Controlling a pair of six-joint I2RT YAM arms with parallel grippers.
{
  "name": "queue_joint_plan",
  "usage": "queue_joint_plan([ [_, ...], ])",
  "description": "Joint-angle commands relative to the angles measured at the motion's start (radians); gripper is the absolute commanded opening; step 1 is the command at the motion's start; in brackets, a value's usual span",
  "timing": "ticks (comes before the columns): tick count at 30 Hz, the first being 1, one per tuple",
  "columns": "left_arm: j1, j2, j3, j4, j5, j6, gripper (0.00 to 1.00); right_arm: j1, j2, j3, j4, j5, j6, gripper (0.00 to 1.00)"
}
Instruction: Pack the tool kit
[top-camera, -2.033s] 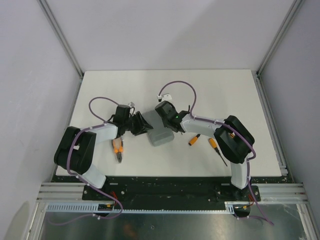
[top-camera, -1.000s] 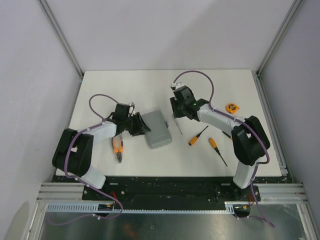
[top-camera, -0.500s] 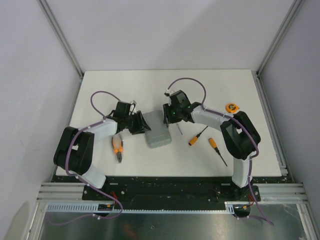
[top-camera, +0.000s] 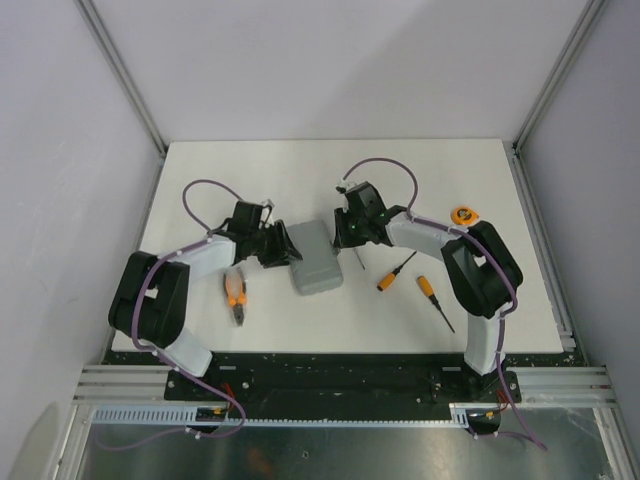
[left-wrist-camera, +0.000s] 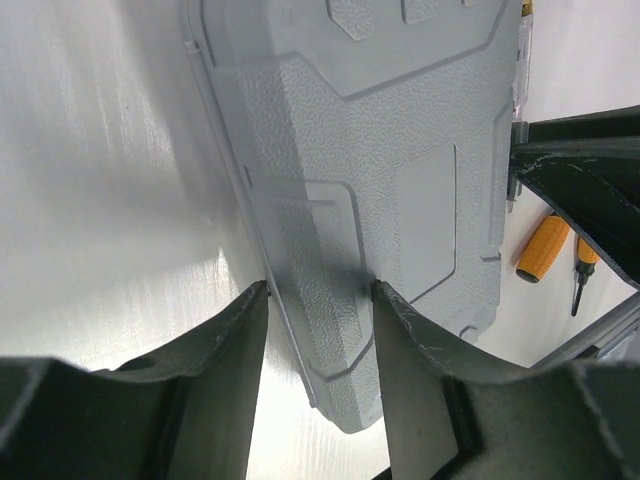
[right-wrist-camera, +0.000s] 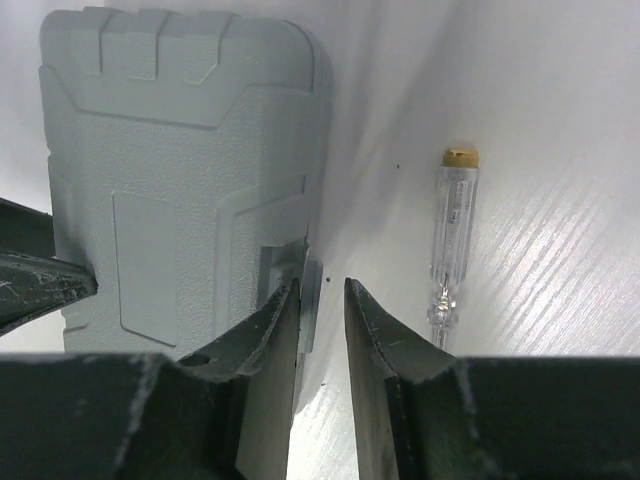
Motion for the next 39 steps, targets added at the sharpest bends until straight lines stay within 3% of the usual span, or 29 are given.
queue_joint_plan([
  [1, 0.001, 0.066, -0.021, -0.138, -0.205, 0.082, 0.50, -0.017, 0.016, -0.012, 0.017, -0.014, 0.006, 0.29],
  [11, 0.002, 0.065, 0.003, -0.141, -0.202, 0.091, 0.62, -0.054, 0.062, -0.027, 0.091, -0.279, 0.040, 0.32],
  [18, 0.001, 0.060, 0.024, -0.153, -0.222, 0.101, 0.69, -0.111, 0.066, -0.079, 0.193, -0.440, 0.106, 0.12],
  [22, 0.001, 0.023, 0.060, -0.180, -0.254, 0.114, 0.82, -0.122, 0.057, -0.090, 0.242, -0.505, 0.154, 0.01],
  [30, 0.001, -0.129, 0.162, -0.224, -0.187, 0.122, 0.92, -0.141, -0.074, -0.090, 0.203, -0.481, 0.278, 0.00],
  [39, -0.046, -0.189, 0.207, -0.216, -0.088, 0.084, 0.95, -0.112, -0.207, -0.091, 0.104, -0.350, 0.313, 0.00],
])
